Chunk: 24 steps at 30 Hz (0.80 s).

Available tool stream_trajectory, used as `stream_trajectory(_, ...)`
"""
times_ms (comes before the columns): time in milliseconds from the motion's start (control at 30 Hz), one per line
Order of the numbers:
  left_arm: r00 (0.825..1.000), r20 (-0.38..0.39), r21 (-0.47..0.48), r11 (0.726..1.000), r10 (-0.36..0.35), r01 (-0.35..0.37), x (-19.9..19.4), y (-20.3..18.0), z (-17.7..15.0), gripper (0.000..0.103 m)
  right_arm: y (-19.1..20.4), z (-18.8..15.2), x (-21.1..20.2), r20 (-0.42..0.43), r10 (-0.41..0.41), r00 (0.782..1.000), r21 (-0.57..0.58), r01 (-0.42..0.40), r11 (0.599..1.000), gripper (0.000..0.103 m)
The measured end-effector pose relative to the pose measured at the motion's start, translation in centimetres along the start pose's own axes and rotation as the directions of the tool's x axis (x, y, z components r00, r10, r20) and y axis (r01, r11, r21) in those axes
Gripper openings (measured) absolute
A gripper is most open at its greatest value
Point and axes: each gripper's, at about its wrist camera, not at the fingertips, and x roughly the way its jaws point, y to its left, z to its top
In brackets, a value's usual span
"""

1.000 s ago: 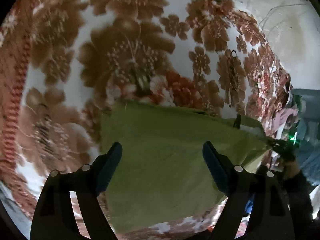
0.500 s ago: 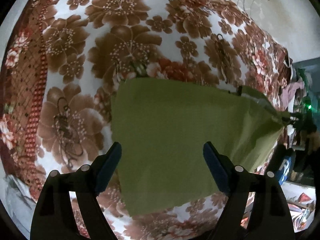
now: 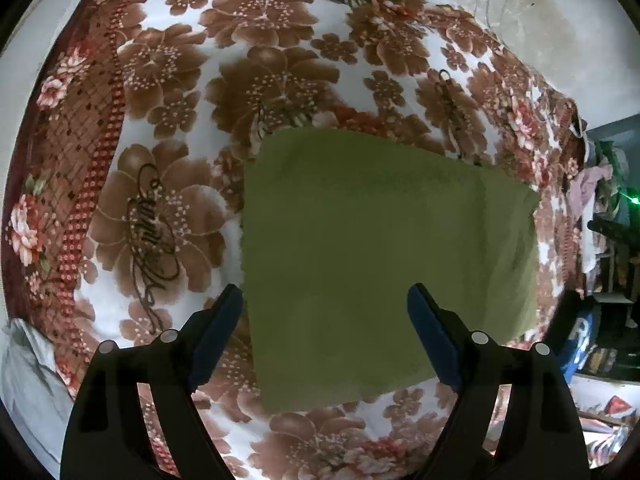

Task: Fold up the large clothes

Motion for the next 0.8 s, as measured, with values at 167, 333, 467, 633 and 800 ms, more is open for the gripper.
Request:
stream_trajectory(167,0.997,0.038,-0.033,0.997,0.066,-0.065,3.3,1.6,-0.5,0.086,-0.6,-2.6,4.6,0.017,-0.153,0.988,0.007,0.153,0.988,0.098)
stream_trajectory(333,0.990,0.058,-0.036,0.991,0.128,-0.126,7.6,3.3,-0.2,0.086,-1.9,-4.0,9.6,0.021,-0.190,0.981,0.109,0.187,0.976,0.098)
stream_trajectory(467,0.980,0.106,-0.049,0.985,0.171,-0.167,10.2,4.7,0.3,0.086,-1.1,-4.4,11.8,0.087,-0.236,0.968,0.138,0.223,0.965,0.098)
stream_trajectory(633,0.962,0.176,0.034,0.975,0.209,-0.218,11.6,2.2,-0.8,0.086,3.7,-4.6,12.1,0.201,-0.217,0.955,0.121,0.196,0.973,0.098)
stream_trajectory(800,0.915,0.352,0.137,0.956,0.199,-0.261,10.7,-5.1,-3.7,0.094,10.3,-5.5,10.3,0.367,-0.212,0.906,0.096,0.190,0.977,0.098)
